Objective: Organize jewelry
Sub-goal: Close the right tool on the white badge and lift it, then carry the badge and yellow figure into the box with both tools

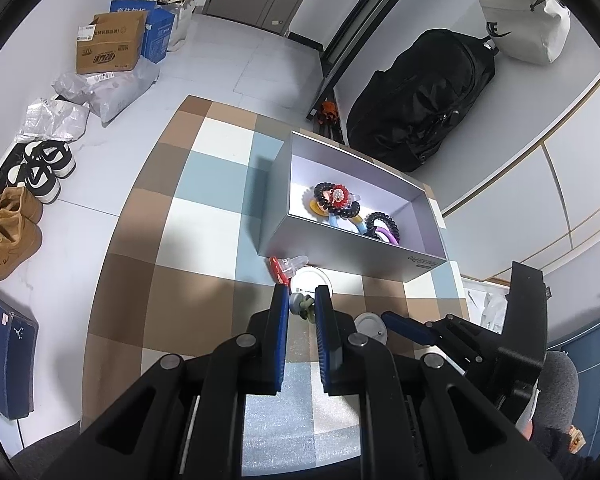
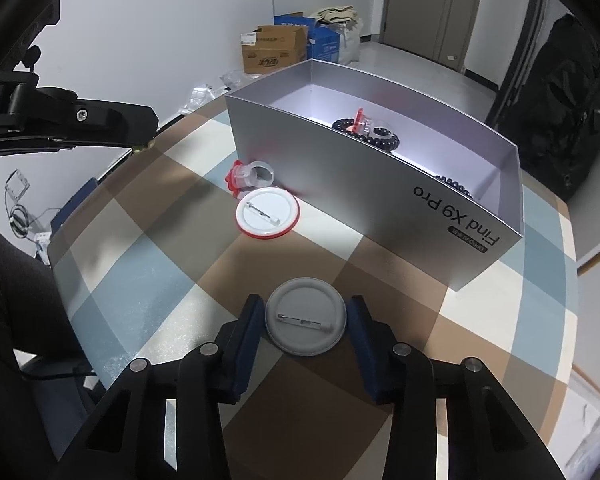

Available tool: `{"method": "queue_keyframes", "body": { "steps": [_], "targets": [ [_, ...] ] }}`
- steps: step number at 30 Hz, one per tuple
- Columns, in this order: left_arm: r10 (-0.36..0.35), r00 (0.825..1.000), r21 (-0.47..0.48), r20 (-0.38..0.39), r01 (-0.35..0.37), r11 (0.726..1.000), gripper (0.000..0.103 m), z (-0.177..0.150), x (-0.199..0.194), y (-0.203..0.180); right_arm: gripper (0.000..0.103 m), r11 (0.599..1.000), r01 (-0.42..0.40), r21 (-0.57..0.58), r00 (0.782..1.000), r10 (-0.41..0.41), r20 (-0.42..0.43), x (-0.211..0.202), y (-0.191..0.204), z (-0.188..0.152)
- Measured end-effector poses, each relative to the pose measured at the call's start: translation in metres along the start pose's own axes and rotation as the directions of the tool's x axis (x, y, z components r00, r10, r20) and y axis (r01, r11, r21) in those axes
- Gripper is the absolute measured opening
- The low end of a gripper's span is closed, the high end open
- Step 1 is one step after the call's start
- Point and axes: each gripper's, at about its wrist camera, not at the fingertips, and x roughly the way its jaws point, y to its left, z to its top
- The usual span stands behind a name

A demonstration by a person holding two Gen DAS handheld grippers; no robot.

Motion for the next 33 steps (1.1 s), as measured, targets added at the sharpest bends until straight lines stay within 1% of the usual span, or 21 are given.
{"method": "queue_keyframes", "body": {
  "steps": [4,10,18,21,24,27,31,33],
  "targets": [
    [0.002,1.000,-0.002,0.009,-0.002,1.000,0.009,0.001,-0.001,-0.001,0.042,0.999,-0.016,0.035,1.000,0.016,0.020,-0.005,-0.006,0.003],
    [-0.002,1.000,-0.004,0.024,0.002,1.000,0.009,0.007,0.000,-0.005,0.042,0.993,-0.071,0.098,0.995,0.064,0.074,-0.017,-0.019,0.017],
    [-0.014,0.998,0.002,0.058,0.014,1.000,0.009,0.014,0.002,-0.016,0.042,0.976,-0.152,0.157,0.977,0.124,0.176,-0.041,-0.031,0.031],
    [-0.039,0.997,-0.004,0.073,0.040,0.999,0.009,0.020,0.003,-0.019,0.042,0.968,-0.176,0.179,0.968,0.138,0.208,-0.048,-0.038,0.038],
    [-0.048,0.995,0.003,0.088,0.047,0.999,0.009,0.027,0.002,-0.025,0.042,0.960,-0.193,0.204,0.962,0.144,0.231,-0.051,-0.045,0.043],
    [-0.080,0.992,-0.002,0.097,0.081,0.997,0.009,0.035,0.003,-0.029,0.042,0.948,-0.216,0.235,0.955,0.154,0.255,-0.056,-0.058,0.049],
    [-0.103,0.991,-0.003,0.087,0.103,0.995,0.009,0.042,0.010,-0.032,0.042,0.940,-0.228,0.254,0.948,0.155,0.278,-0.060,-0.070,0.057],
    [-0.102,0.991,-0.004,0.081,0.103,0.995,0.009,0.047,0.015,-0.034,0.042,0.937,-0.233,0.260,0.946,0.156,0.285,-0.059,-0.074,0.060]
  ]
}}
